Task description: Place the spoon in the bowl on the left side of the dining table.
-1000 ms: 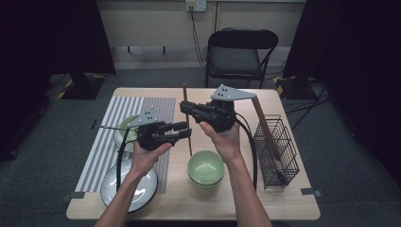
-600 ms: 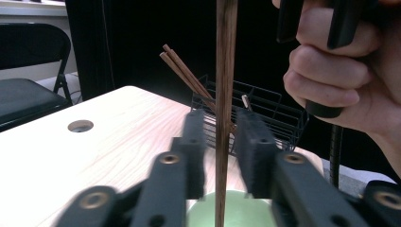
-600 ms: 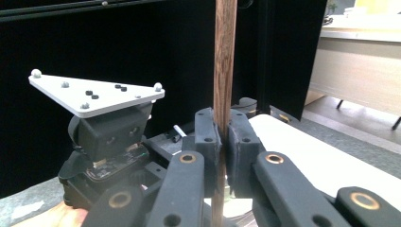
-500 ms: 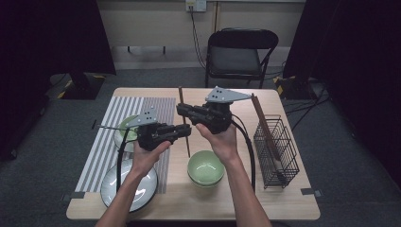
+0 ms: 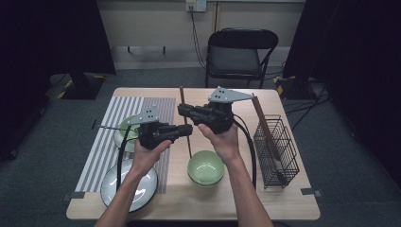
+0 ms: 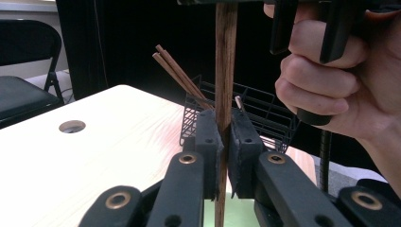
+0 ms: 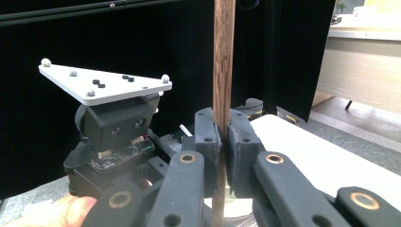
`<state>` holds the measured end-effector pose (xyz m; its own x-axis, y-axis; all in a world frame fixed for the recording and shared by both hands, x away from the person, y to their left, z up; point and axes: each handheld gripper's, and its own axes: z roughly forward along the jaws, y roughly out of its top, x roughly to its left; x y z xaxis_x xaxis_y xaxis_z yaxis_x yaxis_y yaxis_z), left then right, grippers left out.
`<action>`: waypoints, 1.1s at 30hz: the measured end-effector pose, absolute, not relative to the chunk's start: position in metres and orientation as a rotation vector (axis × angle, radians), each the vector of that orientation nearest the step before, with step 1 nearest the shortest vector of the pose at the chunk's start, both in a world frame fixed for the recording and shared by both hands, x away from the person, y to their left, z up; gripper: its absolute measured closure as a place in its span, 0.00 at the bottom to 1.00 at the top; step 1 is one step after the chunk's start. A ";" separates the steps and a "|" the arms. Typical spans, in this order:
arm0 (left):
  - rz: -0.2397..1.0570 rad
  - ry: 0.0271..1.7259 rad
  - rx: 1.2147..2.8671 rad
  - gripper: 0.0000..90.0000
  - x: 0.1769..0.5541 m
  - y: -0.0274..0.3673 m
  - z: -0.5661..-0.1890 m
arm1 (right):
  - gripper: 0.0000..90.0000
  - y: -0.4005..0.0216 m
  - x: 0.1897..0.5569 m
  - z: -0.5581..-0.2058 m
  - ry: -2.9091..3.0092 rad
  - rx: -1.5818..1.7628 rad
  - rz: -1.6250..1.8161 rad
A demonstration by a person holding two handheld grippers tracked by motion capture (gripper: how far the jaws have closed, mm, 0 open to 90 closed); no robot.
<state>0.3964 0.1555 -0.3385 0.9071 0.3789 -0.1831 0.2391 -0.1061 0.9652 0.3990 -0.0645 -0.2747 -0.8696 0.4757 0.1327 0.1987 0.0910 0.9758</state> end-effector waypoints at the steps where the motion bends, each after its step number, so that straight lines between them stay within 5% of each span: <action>1: 0.135 0.473 1.702 0.94 0.396 0.156 -0.338 | 0.94 -0.065 0.399 -0.275 2.148 0.679 1.863; 5: 0.135 0.468 1.703 0.95 0.396 0.156 -0.338 | 0.92 -0.066 0.399 -0.275 2.149 0.670 1.875; 16: 0.130 0.494 1.716 0.95 0.399 0.159 -0.342 | 0.58 -0.087 0.397 -0.280 2.116 0.718 1.875; 33: 0.148 0.525 1.690 0.95 0.400 0.171 -0.338 | 0.60 -0.114 0.386 -0.317 2.185 0.746 1.781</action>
